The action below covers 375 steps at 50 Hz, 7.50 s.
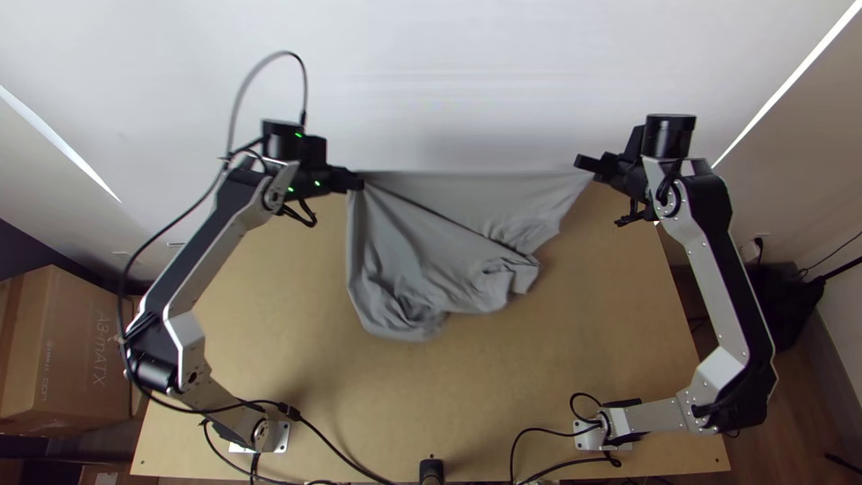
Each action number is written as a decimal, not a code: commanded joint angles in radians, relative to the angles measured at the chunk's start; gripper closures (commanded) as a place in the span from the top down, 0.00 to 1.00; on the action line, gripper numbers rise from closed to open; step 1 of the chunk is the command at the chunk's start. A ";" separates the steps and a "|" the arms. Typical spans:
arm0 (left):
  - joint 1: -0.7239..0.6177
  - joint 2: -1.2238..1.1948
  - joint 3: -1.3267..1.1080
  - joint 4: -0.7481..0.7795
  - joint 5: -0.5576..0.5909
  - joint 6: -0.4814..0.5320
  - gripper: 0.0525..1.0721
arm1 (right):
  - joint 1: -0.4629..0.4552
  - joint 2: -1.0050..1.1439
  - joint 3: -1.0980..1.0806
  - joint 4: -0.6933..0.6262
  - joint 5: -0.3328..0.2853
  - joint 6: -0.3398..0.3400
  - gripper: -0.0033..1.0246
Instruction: Fold the t-shirt
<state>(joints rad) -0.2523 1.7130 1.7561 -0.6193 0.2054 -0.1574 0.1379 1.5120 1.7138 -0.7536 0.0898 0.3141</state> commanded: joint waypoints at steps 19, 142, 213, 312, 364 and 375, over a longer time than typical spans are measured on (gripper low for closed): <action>-0.120 -0.194 -0.126 -0.183 0.009 -0.036 0.02 | 0.008 -0.127 -0.138 0.082 0.005 0.000 0.03; 0.077 -0.036 -0.653 -0.011 0.470 -0.160 0.55 | -0.092 -0.136 -0.468 0.017 0.018 -0.049 0.03; 0.044 0.120 -0.553 0.030 0.529 -0.209 0.55 | -0.086 -0.147 -0.511 0.039 0.018 -0.023 0.03; 0.323 -0.382 -0.150 -0.016 0.180 -0.151 0.02 | 0.042 -0.130 -0.097 0.204 -0.147 -0.089 0.03; 0.337 -0.740 0.391 -0.065 -0.287 -0.001 0.02 | 0.232 -0.490 0.428 0.194 -0.150 0.060 0.03; 0.354 -0.839 0.390 -0.096 -0.288 -0.016 0.02 | 0.213 -0.590 0.438 0.115 -0.174 0.092 0.03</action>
<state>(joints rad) 0.0887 0.8951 2.1353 -0.7101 -0.0605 -0.1741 0.3588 0.9302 2.1532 -0.6201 -0.0956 0.3717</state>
